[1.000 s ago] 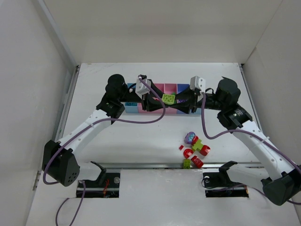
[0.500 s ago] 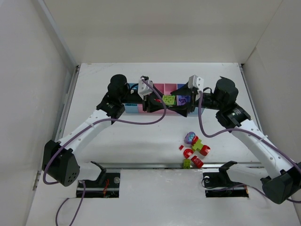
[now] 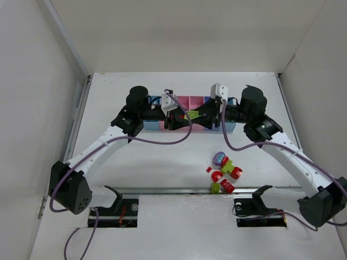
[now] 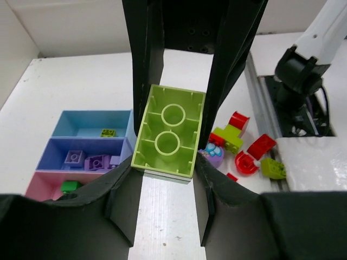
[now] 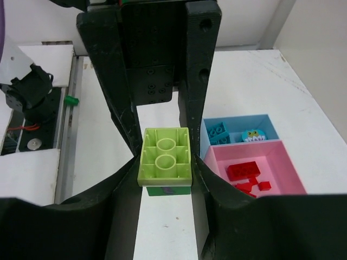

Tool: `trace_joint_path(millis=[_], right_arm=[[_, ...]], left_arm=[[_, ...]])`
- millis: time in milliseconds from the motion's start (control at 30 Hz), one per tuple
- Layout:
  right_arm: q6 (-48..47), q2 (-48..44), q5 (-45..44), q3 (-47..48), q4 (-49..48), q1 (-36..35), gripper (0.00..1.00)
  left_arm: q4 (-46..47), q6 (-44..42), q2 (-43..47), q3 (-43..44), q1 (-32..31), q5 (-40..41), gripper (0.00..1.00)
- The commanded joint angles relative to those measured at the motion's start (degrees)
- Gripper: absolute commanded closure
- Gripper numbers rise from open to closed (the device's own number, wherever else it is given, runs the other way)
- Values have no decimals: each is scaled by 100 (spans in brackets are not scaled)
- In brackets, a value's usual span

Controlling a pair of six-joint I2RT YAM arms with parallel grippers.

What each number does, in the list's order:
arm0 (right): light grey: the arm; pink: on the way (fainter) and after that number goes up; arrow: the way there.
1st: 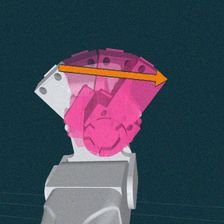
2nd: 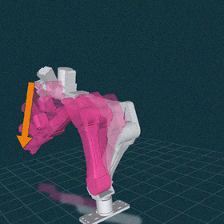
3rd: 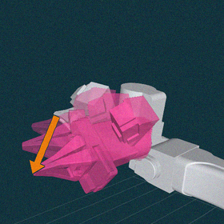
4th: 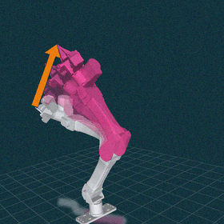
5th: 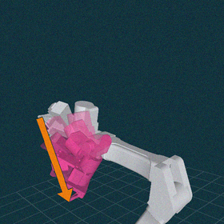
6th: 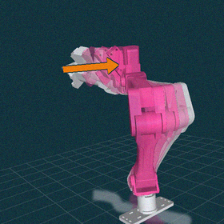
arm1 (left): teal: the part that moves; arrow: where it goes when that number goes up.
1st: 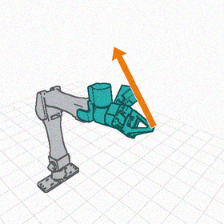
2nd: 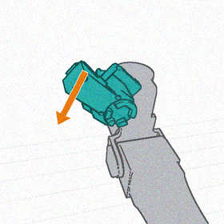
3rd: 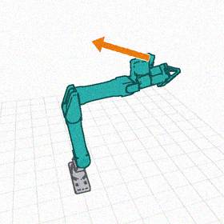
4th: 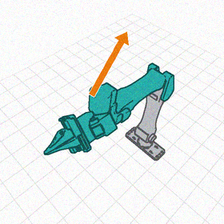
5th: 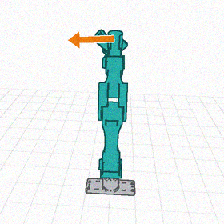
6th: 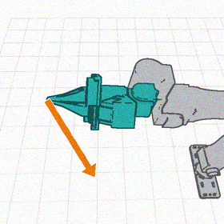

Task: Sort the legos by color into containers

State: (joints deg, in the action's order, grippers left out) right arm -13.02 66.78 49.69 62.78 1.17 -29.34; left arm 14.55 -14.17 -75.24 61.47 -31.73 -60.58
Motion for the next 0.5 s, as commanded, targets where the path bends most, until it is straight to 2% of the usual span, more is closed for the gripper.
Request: trace_joint_path(millis=[0, 133, 300, 400, 433, 467], right_arm=[[299, -16, -143, 436, -258, -151, 100], [580, -349, -433, 436, -722, -10, 100], [730, -851, -1241, 33, -1180, 60, 100], [730, -1044, -2443, -353, -1180, 113, 100], [835, -1045, -3534, -476, -1180, 113, 100], [940, -1045, -4163, -730, -1180, 113, 100]], left_arm=[[-293, -445, -69, 93, -53, 282, 100], [-1293, -1104, -376, 93, -53, 827, 100], [-1560, -1377, -527, -29, 8, 1285, 100], [-1149, -1133, -649, -82, 8, 1486, 100], [-956, -957, -650, -83, 8, 1592, 100], [-736, -747, -754, -83, 8, 1741, 100]])
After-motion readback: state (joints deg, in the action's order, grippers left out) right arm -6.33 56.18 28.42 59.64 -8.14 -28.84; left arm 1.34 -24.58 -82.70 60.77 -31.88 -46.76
